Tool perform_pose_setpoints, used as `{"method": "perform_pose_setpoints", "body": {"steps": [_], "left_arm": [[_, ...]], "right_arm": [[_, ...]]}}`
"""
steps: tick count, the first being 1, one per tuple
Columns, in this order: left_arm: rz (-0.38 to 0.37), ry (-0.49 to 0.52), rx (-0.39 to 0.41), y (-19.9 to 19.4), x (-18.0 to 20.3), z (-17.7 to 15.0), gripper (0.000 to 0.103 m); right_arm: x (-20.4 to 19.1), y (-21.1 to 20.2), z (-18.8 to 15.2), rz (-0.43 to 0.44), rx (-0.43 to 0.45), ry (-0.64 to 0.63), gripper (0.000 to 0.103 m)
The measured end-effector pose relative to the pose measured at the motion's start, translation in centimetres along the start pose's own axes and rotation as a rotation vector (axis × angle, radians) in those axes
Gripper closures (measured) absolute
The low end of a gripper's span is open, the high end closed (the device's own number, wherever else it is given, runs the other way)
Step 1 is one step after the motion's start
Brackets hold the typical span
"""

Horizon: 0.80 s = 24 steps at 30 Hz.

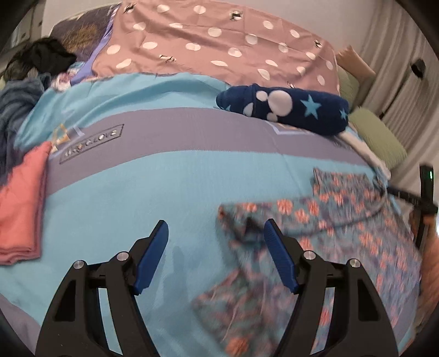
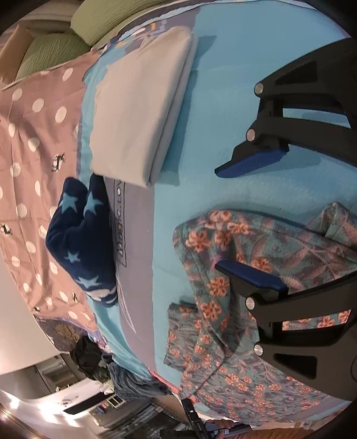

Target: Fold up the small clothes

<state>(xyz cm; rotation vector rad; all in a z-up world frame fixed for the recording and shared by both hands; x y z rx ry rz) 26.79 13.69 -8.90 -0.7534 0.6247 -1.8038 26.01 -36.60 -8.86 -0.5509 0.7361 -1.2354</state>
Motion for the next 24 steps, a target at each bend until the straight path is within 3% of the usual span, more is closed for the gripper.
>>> {"method": "perform_pose_setpoints", "body": {"steps": [6,7,8,9,10,13,14,15,19,24], "left_arm": [[0.008,0.200,-0.071,-0.2,2.0,-2.1,0.030],[0.027,0.237,-0.077,0.4,2.5,-2.1,0.030],[0.042,0.258,-0.075,0.8,2.8,-1.9,0.030],[0.070,0.284,-0.069,1.6,3.1,-1.5,0.030],[0.088,0.296,-0.062,2.3,3.3,-0.9,0.030],[0.110,0.297,-0.023,4.5,3.5,1.3,0.036],[0.090,0.284,-0.019,5.0,3.5,2.0,0.062],[0.019,0.246,-0.038,5.8,3.4,2.8,0.100],[-0.066,0.096,-0.037,6.5,2.8,3.8,0.101],[-0.050,0.066,-0.033,6.0,2.7,3.3,0.100]], "right_arm": [[-0.6,2.0,0.7,0.046,-0.037,-0.001,0.039],[-0.6,2.3,0.9,0.053,-0.040,0.007,0.049],[-0.6,2.5,1.0,0.062,-0.040,0.024,0.081],[-0.5,2.7,1.1,0.059,-0.040,0.045,0.097],[-0.4,2.5,1.2,0.058,-0.029,0.058,0.099],[1.0,1.9,1.4,0.045,0.012,0.155,0.100],[2.1,1.9,1.3,0.034,0.017,0.206,0.100],[2.8,1.8,1.1,0.032,0.017,0.243,0.100],[3.9,1.7,0.4,0.053,0.020,0.311,0.099],[3.3,1.3,0.6,0.067,0.041,0.303,0.096]]}}
Point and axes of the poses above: each gripper's, at about its wrist camera, not at the fingertips, and y roughly the way its jaws point, x to its right, z to its top, the point moved 3 cm from there along y, roughly the way its jaws point, and after that the axes turned 4 degrees about x, right-handed, at the moved point
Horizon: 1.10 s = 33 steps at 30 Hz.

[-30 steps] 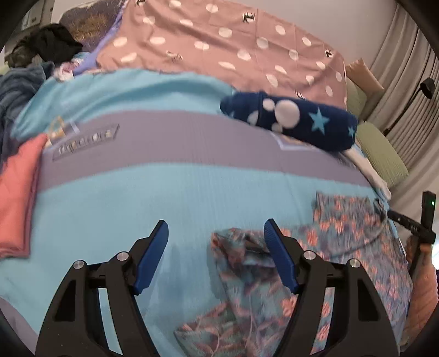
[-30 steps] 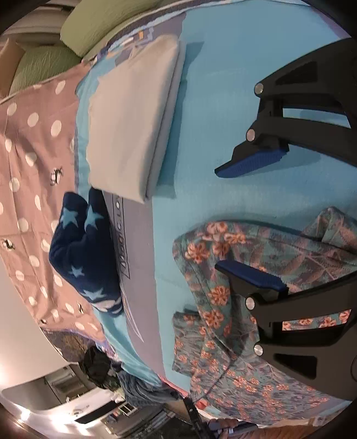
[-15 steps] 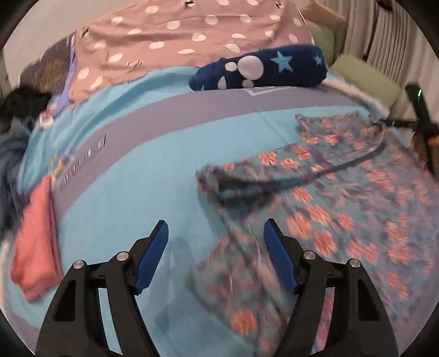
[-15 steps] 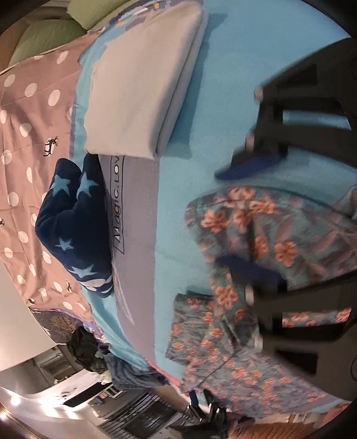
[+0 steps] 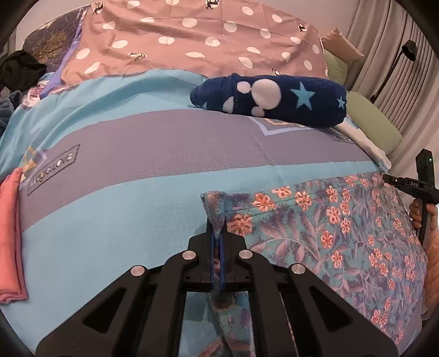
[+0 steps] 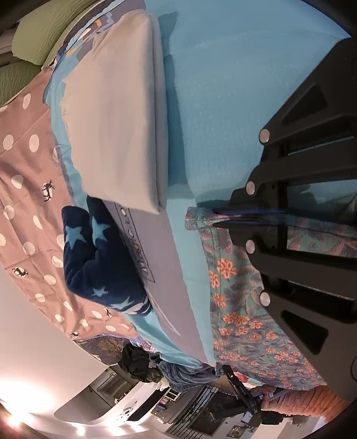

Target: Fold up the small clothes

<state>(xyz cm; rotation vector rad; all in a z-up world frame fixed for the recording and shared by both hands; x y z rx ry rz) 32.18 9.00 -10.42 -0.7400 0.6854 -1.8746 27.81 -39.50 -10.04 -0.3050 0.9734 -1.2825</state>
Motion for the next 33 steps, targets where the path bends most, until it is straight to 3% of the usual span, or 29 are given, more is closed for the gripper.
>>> {"method": "perform_pose_setpoints", "body": {"steps": [2,3,7,11,14,16,18,22,26,28,29,30,33], "left_arm": [[0.024,0.018,0.017,-0.7,0.2,0.0,0.100],[0.034,0.017,0.017,-0.8,0.0,0.0,0.099],[0.134,0.028,-0.002,-1.5,-0.4,-0.3,0.093],[0.179,0.091,0.032,-4.4,2.1,-0.3,0.077],[0.135,0.168,0.086,-7.2,6.8,0.2,0.057],[0.057,0.234,0.099,-8.5,11.2,0.2,0.056],[-0.028,0.297,0.100,-9.3,16.3,-0.1,0.048],[-0.163,0.368,0.063,-9.3,24.4,-2.3,0.046],[-0.196,0.474,-0.006,-8.2,30.2,-5.9,0.042],[-0.209,0.493,-0.049,-7.6,31.5,-7.3,0.042],[-0.212,0.497,-0.072,-7.2,32.0,-8.0,0.041],[-0.208,0.500,-0.097,-6.6,32.6,-8.9,0.041],[-0.137,0.520,-0.141,-4.7,32.8,-11.1,0.041]], "right_arm": [[0.3,-0.7,0.1,-0.036,0.014,0.007,0.079],[0.6,-1.4,0.0,-0.047,0.022,0.019,0.075],[1.9,-6.4,-2.1,-0.026,0.070,0.066,0.074],[3.3,-12.9,-7.8,0.008,0.092,0.105,0.074],[3.2,-16.3,-12.9,0.065,0.076,0.107,0.074],[2.5,-17.5,-15.3,0.108,0.061,0.082,0.074],[1.5,-18.5,-17.5,0.169,0.051,0.038,0.072],[-0.1,-19.7,-19.5,0.270,0.051,-0.051,0.057],[-1.4,-18.0,-19.7,0.284,0.007,-0.124,0.054],[-1.5,-16.9,-19.6,0.288,-0.006,-0.131,0.055],[-1.5,-16.4,-19.3,0.288,-0.009,-0.123,0.078],[-1.5,-16.1,-19.0,0.286,-0.012,-0.112,0.091],[-1.6,-18.6,-17.7,0.415,0.072,-0.081,0.094]]}}
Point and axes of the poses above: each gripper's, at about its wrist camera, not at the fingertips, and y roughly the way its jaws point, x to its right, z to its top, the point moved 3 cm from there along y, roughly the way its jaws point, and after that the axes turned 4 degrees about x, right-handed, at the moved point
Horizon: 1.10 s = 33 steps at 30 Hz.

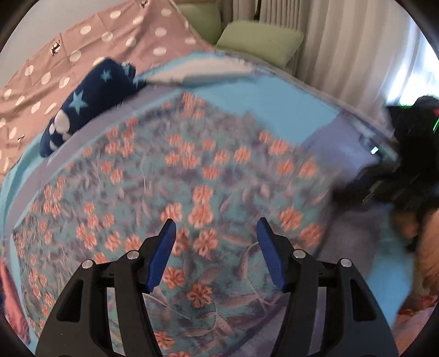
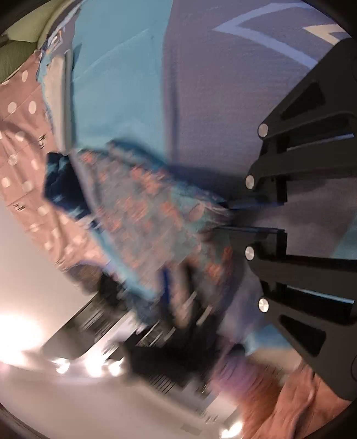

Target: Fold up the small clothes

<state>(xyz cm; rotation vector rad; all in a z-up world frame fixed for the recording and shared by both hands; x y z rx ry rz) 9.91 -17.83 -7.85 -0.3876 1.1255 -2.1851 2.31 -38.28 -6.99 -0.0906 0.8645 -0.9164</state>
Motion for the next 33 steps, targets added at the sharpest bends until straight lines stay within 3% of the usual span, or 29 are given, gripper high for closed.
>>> {"method": "perform_pose_setpoints", "body": {"steps": [1,2,4,7,12,15,18,20,22,25,29,33], "left_arm": [[0.008,-0.011,-0.003,0.2,-0.1,-0.4,0.039],[0.008,-0.036,0.003,0.3,-0.2,-0.8,0.036],[0.001,-0.093,0.000,0.1,-0.7,-1.5,0.036],[0.004,-0.082,-0.002,0.0,-0.4,-2.3,0.035],[0.028,-0.085,-0.017,-0.4,0.5,-2.0,0.035],[-0.052,-0.061,0.027,-1.9,2.8,-0.8,0.035],[-0.111,0.070,0.085,-3.1,6.8,0.4,0.035],[-0.119,0.154,0.084,-2.8,9.2,0.6,0.035],[-0.106,0.229,0.061,-1.3,11.2,0.7,0.036],[-0.088,0.281,0.034,0.8,12.6,0.8,0.049],[-0.072,0.290,0.043,2.0,13.2,1.2,0.050],[-0.063,0.318,0.055,1.7,13.6,1.0,0.050]], "right_arm": [[-0.6,-0.9,0.3,0.018,0.027,-0.023,0.095],[-1.2,-1.9,0.4,0.016,0.049,-0.054,0.103],[-0.9,-3.2,0.3,-0.011,0.065,-0.071,0.103],[1.9,-4.0,-0.2,-0.112,0.055,-0.010,0.103],[4.5,-2.7,-1.0,-0.136,0.022,0.125,0.101],[4.1,-1.7,-0.5,-0.104,0.004,0.125,0.100],[4.7,-0.7,0.4,-0.111,-0.018,0.142,0.093],[5.7,-0.8,1.1,-0.115,-0.038,0.182,0.075],[6.6,-0.6,1.9,-0.108,-0.059,0.212,0.066],[7.9,0.4,4.1,-0.066,-0.086,0.247,0.060],[10.2,3.2,6.8,-0.029,-0.149,0.302,0.058],[9.8,6.0,7.7,-0.024,-0.220,0.273,0.056]]}}
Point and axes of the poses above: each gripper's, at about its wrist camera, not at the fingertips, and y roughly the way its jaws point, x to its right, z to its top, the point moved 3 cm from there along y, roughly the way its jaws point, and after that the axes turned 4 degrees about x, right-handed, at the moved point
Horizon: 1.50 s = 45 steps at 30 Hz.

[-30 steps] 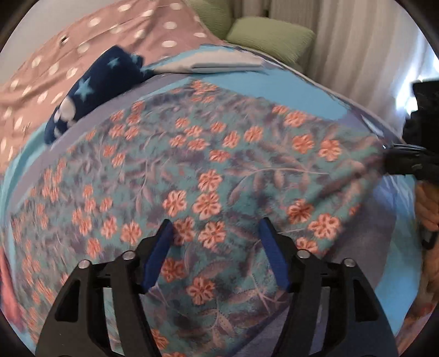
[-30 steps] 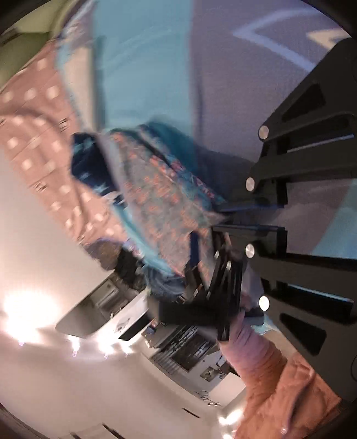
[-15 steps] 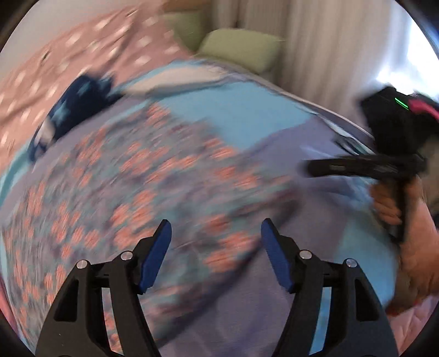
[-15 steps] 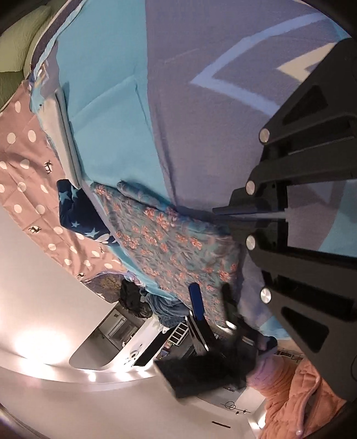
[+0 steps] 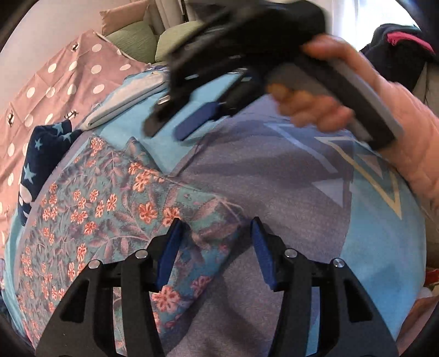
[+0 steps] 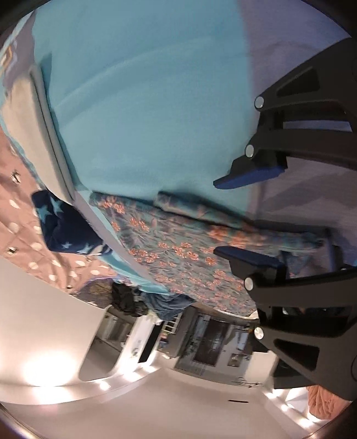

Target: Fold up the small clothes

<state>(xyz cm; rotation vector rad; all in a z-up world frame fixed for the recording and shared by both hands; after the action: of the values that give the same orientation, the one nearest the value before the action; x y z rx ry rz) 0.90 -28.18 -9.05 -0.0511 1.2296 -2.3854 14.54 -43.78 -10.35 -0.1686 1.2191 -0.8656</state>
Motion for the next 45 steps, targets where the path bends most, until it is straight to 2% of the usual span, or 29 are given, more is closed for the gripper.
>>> {"method": "perform_pose_setpoints", "body": {"steps": [4,5,7,9,11,13,16,19,25,27,29,31,33,35,37,40,45], "left_arm": [[-0.008,-0.021,-0.010,0.2,0.0,-0.3,0.049],[-0.004,-0.034,-0.016,0.6,-0.2,-0.1,0.048],[0.001,-0.057,-0.014,1.2,-0.5,0.3,0.051],[0.020,-0.084,-0.008,1.5,-1.2,0.8,0.085],[-0.035,-0.179,0.004,0.9,-2.4,1.3,0.092],[-0.148,-0.266,0.039,-0.3,-3.3,1.8,0.094],[-0.233,-0.295,0.025,-0.4,-3.3,1.9,0.094],[-0.204,-0.246,0.012,0.6,-2.1,1.4,0.094],[-0.231,-0.267,0.037,-0.2,-2.3,1.6,0.094],[-0.238,-0.262,0.046,-0.4,-2.4,1.7,0.094],[-0.278,-0.281,0.059,-0.9,-2.5,1.6,0.094],[-0.291,-0.289,0.078,-2.0,-2.1,1.3,0.088],[-0.247,-0.288,0.095,-3.4,-2.2,0.5,0.075],[-0.196,-0.310,0.102,-4.5,-3.2,-0.4,0.070],[-0.124,-0.368,0.110,-6.4,-4.8,-2.4,0.066],[0.006,-0.503,0.129,-9.4,-9.0,-6.2,0.061],[0.242,-0.770,0.199,-16.8,-15.5,-15.0,0.059]], "right_arm": [[-0.3,2.9,1.3,-0.033,-0.061,-0.021,0.055],[-0.4,3.6,1.7,-0.047,-0.063,-0.029,0.064],[-0.7,4.5,2.4,-0.120,-0.061,-0.069,0.098],[-1.4,4.6,2.8,-0.176,-0.053,-0.111,0.099],[-2.8,3.7,2.7,-0.201,-0.032,-0.190,0.099],[-2.8,3.3,2.8,-0.223,-0.026,-0.212,0.099],[-1.1,4.3,2.2,-0.265,-0.054,-0.194,0.098],[-0.8,4.0,2.1,-0.237,-0.025,-0.189,0.097],[0.6,0.9,2.4,-0.337,0.090,-0.124,0.102],[0.9,-0.6,1.3,-0.327,0.101,-0.104,0.102],[0.5,-1.7,-0.1,-0.334,0.108,-0.124,0.098],[-0.3,-3.0,-1.6,-0.344,0.119,-0.150,0.098],[-1.4,-4.5,-3.3,-0.360,0.133,-0.182,0.096],[-2.3,-5.4,-4.6,-0.370,0.147,-0.202,0.089],[-3.4,-6.0,-5.6,-0.379,0.162,-0.220,0.088],[-6.4,-5.9,-6.9,-0.415,0.182,-0.304,0.087],[-14.5,-2.6,-9.8,-0.387,0.145,-0.539,0.071]]}}
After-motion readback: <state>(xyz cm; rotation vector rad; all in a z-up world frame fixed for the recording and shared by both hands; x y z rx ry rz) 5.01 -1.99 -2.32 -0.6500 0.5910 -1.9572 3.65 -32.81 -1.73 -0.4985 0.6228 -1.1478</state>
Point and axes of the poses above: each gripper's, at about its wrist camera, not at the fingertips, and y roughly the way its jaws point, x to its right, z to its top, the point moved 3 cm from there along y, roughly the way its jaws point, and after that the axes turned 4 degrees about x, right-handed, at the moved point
